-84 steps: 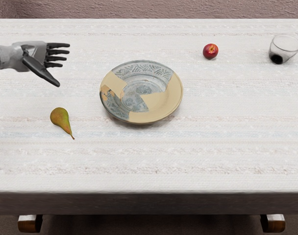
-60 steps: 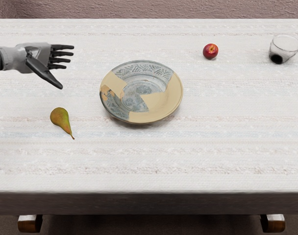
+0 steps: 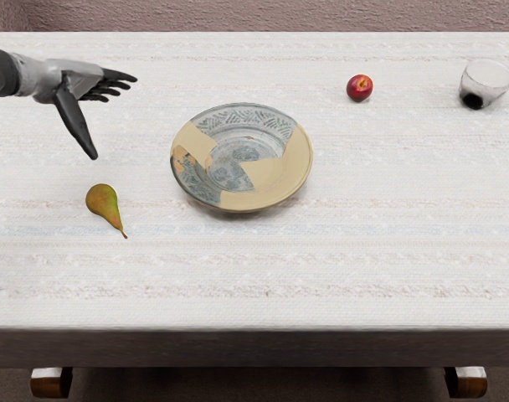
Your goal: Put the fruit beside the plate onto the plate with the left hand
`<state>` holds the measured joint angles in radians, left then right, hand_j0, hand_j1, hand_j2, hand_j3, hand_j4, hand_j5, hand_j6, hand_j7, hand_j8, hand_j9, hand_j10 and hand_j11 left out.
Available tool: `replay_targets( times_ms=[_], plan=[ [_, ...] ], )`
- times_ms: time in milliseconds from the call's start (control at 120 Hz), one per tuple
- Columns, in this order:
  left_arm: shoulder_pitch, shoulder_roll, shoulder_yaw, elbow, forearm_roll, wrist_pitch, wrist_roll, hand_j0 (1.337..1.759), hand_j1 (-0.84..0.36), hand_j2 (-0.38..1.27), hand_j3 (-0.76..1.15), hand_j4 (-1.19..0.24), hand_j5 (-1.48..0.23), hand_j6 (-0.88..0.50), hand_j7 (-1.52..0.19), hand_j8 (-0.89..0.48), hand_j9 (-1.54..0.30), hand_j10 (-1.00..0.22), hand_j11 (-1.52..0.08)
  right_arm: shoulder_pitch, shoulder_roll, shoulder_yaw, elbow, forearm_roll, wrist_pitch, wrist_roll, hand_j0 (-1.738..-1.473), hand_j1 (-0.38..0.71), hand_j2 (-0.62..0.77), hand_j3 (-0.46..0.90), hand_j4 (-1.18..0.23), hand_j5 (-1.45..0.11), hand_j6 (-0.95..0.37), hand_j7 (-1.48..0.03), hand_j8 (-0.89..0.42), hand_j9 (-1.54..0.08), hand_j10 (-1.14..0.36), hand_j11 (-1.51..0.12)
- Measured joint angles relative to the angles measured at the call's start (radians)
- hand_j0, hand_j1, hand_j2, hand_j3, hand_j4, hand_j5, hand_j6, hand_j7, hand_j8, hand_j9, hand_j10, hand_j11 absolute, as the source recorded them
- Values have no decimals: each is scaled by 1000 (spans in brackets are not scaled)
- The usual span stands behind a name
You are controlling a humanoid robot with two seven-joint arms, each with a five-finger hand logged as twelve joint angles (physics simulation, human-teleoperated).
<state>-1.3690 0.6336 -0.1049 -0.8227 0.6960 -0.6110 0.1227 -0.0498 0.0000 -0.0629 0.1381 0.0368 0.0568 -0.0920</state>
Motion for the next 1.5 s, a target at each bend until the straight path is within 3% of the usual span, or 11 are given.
replay_targets(
  times_ms=[258,375,483,583,850,1100,1500],
  plan=[
    [-2,8,-23,-136,206,0,-12,1658,349,1,0,-3,0,-4,0,-3,0,-2,0,0,0,0,0,0,0,0,-1658,-320,-5,0,-24,-31,-24,-31,-24,-31,-24,-31],
    [-12,12,19,-193,276,0,-69,1658,349,0,0,-3,0,-4,0,-4,0,-2,0,0,0,0,0,0,0,0,-1658,-320,-5,0,-24,-31,-24,-31,-24,-31,-24,-31],
    [-59,64,92,-248,332,0,-153,1658,349,1,0,-3,0,-4,0,-4,0,-3,0,0,0,0,0,0,0,0,-1658,-320,-5,0,-24,-31,-24,-31,-24,-31,-24,-31],
    [-68,99,148,-285,358,0,-208,1658,349,1,0,-4,-1,-5,0,-4,0,-3,0,0,0,0,0,0,0,0,-1658,-320,-5,0,-24,-31,-24,-31,-24,-31,-24,-31],
    [-116,139,284,-353,450,0,-314,1658,349,1,0,-4,-1,-5,0,-4,0,-3,0,0,0,0,0,0,0,0,-1658,-320,-5,0,-24,-31,-24,-31,-24,-31,-24,-31],
    [-116,138,372,-384,510,0,-343,1658,349,1,0,-4,-1,-5,0,-5,0,-3,0,0,0,0,0,0,0,0,-1658,-320,-5,0,-24,-31,-24,-31,-24,-31,-24,-31],
    [-112,121,399,-385,552,140,-336,1658,349,1,0,-4,-1,-5,0,-4,0,-3,0,0,0,0,0,0,0,0,-1658,-320,-5,0,-24,-31,-24,-31,-24,-31,-24,-31]
  ],
)
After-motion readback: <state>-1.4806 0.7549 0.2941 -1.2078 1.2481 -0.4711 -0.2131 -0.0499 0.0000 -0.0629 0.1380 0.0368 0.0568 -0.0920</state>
